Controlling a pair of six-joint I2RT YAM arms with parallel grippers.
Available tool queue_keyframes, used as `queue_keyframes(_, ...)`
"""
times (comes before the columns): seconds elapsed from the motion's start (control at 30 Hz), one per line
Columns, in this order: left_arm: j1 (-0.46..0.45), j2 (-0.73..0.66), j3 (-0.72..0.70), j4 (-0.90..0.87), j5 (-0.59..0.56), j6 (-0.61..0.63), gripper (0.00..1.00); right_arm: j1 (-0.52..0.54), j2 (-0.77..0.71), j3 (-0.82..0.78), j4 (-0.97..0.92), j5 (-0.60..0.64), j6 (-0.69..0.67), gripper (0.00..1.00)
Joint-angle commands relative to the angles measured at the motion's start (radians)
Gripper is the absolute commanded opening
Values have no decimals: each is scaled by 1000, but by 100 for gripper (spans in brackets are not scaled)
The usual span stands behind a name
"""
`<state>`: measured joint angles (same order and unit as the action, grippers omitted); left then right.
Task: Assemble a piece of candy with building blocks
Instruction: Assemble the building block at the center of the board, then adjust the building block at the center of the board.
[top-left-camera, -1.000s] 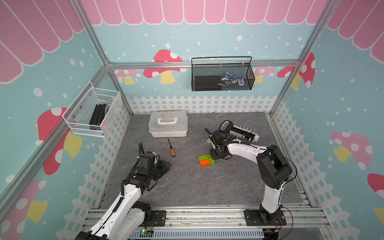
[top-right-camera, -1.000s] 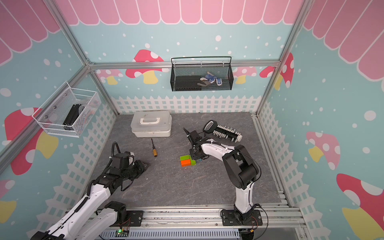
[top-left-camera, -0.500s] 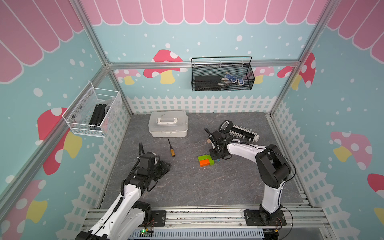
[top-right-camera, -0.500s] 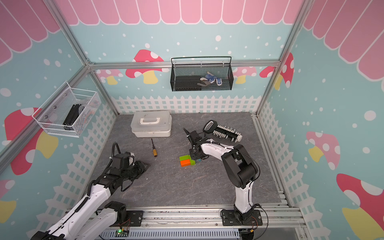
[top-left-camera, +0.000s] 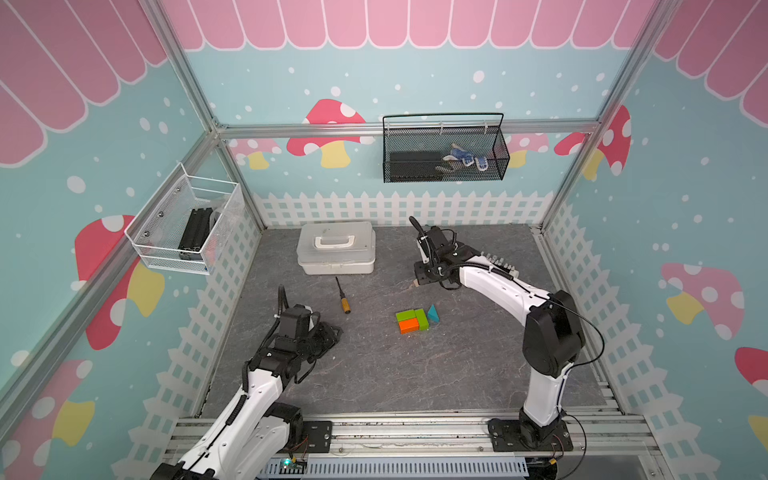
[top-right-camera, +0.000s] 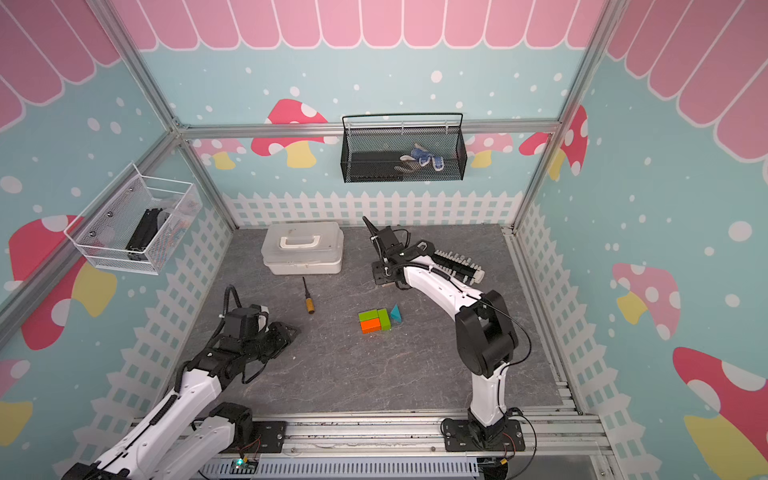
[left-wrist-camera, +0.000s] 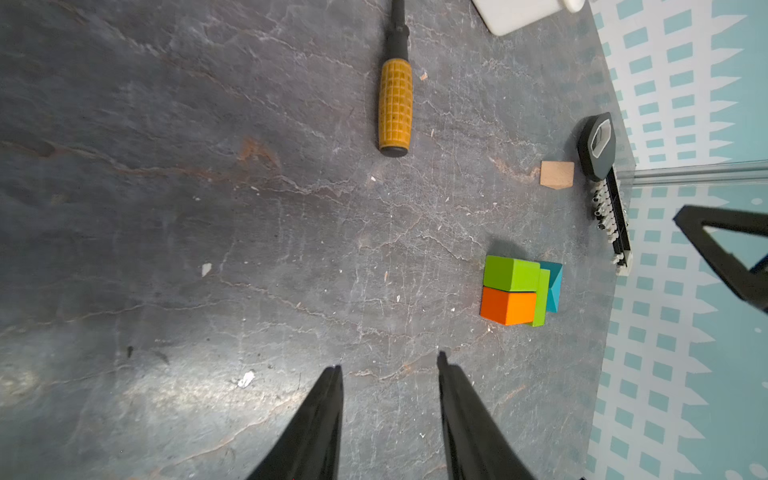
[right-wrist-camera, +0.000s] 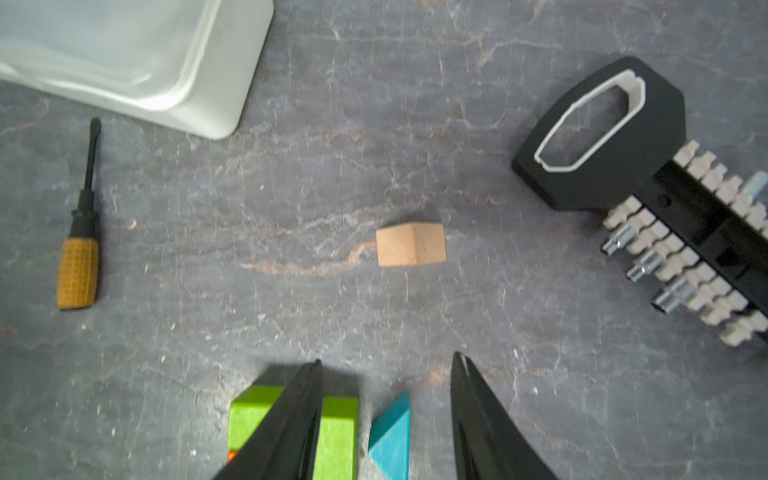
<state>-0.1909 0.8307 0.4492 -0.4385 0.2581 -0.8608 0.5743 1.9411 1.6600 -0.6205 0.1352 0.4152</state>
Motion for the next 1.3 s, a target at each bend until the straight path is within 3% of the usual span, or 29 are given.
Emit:
queue_keyframes(0.0,5,13,13,23,-2,-4,42,-22,131,90,-78,-9,-30,50)
queue_keyframes(0.23,5,73,39,42,13,14,42,-39,347,312,-132,-34,-88,50)
queue_keyframes(0.57,5,148,68,100,41,17,42,-65,457,388,-131,-8,-94,46)
queue_keyframes(0.87,-7,240,91,147,69,21,42,-73,326,162,-62,-22,-46,42)
queue_keyframes(1.0,-22,281,127,160,66,42,41,-74,160,-35,78,7,-6,42)
queue_keyframes(1.27,-52,527,447,100,100,190,39,-76,-123,-233,119,81,29,42)
